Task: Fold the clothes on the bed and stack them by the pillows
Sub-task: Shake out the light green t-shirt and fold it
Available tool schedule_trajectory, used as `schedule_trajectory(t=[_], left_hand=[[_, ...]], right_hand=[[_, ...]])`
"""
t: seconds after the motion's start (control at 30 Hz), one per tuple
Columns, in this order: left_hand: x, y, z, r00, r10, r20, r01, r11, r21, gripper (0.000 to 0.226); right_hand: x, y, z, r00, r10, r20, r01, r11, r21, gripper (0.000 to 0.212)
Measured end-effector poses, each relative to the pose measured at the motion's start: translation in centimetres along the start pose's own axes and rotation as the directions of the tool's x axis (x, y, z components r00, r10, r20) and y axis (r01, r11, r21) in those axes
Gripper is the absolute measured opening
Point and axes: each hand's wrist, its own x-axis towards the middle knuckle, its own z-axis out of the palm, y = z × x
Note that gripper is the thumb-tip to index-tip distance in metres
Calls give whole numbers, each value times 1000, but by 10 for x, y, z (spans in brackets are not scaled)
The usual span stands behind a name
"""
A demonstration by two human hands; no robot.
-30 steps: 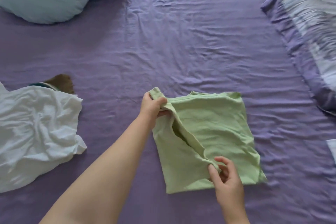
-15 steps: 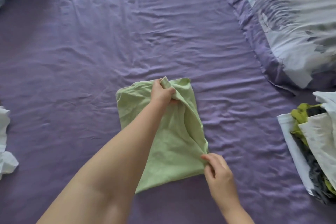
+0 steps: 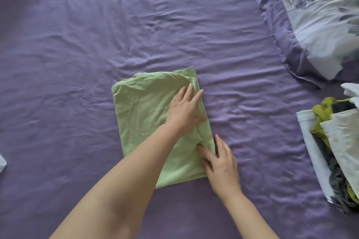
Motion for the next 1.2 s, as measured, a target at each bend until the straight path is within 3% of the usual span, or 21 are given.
schedule_trajectory(t=[0.13,0.27,0.33,0.4,0.47,0.53,0.63,0.73,0.83,0.97,1.2], left_hand=[[-50,-1,6,983,-122,-139,80,959,-271,67],[-118,-18,13,904,-389,-177,344,908,-238,60],[-149,-28,15,789,-596,-147,557,796,-238,67],[-172,-35,14,636,-766,-94,696,621,-360,78],[-185,-39,12,530,-848,9,732,452,-511,80],[-194,-45,12,484,-862,152,720,294,-628,65],[-214,-49,8,490,-825,281,656,137,-742,26],[-246,-49,-2,566,-786,250,563,146,-813,17],[-278,-46,-15,611,-742,274,432,22,-902,8],[-316,-36,-30,586,-749,310,351,-110,-930,6],[-368,-27,-48,517,-731,446,403,-251,-880,13]], right_hand=[[-6,3,-1,997,54,-50,-41,973,227,50],[-15,-6,-3,970,243,-17,-209,867,452,57],[-14,-11,-3,943,331,17,-303,842,447,52],[-11,-15,-3,914,400,64,-389,824,411,41],[-9,-18,-5,899,428,92,-425,805,414,33],[-12,-19,-7,903,425,63,-408,803,434,29],[-23,-23,-12,905,425,15,-375,780,500,21],[-43,-28,-15,894,448,31,-387,734,557,15],[-73,-38,-16,852,507,133,-417,503,757,7],[-114,-54,-21,813,529,242,-420,246,874,6],[-162,-61,-43,749,543,379,-457,9,889,6]])
